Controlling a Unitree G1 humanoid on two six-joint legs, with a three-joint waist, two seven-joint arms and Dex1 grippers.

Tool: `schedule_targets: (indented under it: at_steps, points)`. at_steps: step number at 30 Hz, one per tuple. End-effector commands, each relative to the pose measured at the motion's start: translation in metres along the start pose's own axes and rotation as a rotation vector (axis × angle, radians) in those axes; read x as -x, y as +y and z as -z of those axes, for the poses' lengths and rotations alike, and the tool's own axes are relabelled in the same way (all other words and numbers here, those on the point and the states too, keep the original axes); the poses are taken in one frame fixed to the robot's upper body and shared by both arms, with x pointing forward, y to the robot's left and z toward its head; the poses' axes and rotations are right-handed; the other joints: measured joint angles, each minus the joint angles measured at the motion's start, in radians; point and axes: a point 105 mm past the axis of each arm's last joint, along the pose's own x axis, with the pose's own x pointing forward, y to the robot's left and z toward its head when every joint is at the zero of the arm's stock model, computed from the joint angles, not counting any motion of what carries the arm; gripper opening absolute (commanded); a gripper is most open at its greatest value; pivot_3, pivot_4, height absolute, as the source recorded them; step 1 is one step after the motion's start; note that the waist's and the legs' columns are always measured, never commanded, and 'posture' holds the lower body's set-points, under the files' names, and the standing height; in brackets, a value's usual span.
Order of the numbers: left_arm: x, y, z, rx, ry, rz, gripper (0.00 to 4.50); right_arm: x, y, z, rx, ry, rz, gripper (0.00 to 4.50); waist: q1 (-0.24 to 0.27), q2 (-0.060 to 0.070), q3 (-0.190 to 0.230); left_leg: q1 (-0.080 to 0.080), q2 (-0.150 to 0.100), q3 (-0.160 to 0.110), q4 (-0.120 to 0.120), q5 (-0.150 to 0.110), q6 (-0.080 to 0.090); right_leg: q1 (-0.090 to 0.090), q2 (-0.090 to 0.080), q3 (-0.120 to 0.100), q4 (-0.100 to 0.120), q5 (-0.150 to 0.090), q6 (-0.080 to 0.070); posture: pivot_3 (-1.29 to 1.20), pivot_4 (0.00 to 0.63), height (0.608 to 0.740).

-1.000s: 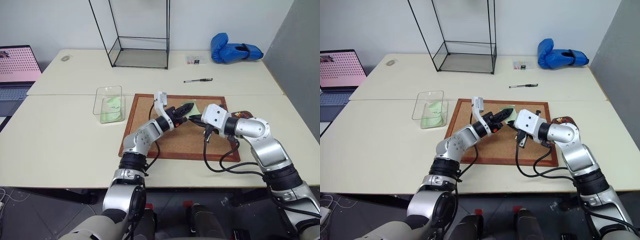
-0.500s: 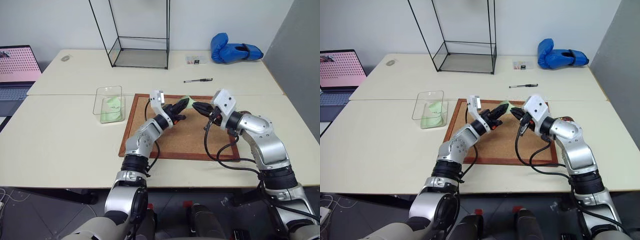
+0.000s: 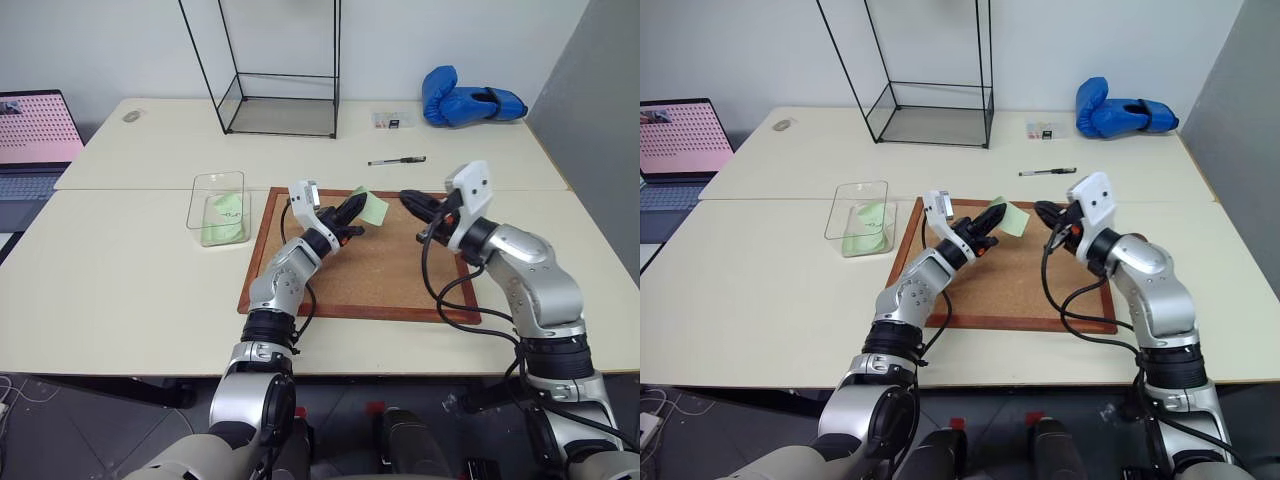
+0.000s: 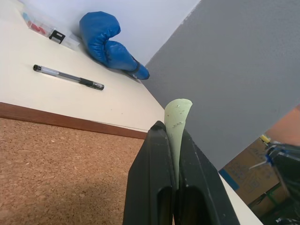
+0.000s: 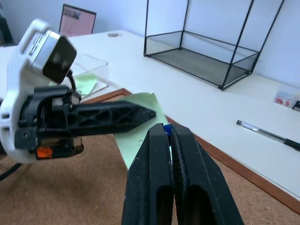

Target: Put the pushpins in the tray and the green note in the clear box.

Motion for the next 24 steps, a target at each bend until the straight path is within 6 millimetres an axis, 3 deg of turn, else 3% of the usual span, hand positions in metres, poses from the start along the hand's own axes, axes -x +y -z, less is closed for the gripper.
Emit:
schedule_targets:
  at_steps: [1, 7, 15, 24]
  points:
    - [0.001, -0.015, -0.01, -0.083, 0.0, 0.061, 0.04, 0.031, -0.039, 0.012, 0.064, 0.08, 0.158, 0.0, 0.002, 0.0, 0.0, 0.0, 0.0, 0.0, 0.0, 0.0, 0.0, 0.0, 0.0, 0.0, 0.0, 0.0, 0.0, 0.0, 0.15, 0.74]
    - [0.012, -0.024, -0.009, -0.184, 0.051, 0.112, 0.04, 0.077, -0.088, 0.062, 0.283, 0.363, 0.33, 0.0, 0.0, 0.0, 0.0, 0.0, 0.0, 0.001, 0.0, 0.0, 0.0, 0.0, 0.0, 0.001, 0.0, 0.0, 0.0, 0.0, 0.15, 0.74]
    - [0.014, -0.031, -0.004, -0.228, 0.082, 0.14, 0.04, 0.09, -0.101, 0.096, 0.423, 0.533, 0.31, 0.0, -0.006, 0.0, 0.0, 0.001, 0.001, 0.002, 0.0, 0.0, 0.0, 0.0, 0.001, 0.002, 0.001, 0.0, 0.0, 0.0, 0.15, 0.74]
    - [0.013, -0.028, -0.006, -0.243, 0.083, 0.127, 0.0, 0.083, -0.105, 0.099, 0.406, 0.539, 0.309, 2.03, -0.002, 0.0, 0.0, 0.001, 0.0, 0.002, 0.0, 0.0, 0.0, 0.0, 0.0, 0.002, 0.0, 0.0, 0.0, 0.0, 0.15, 0.74]
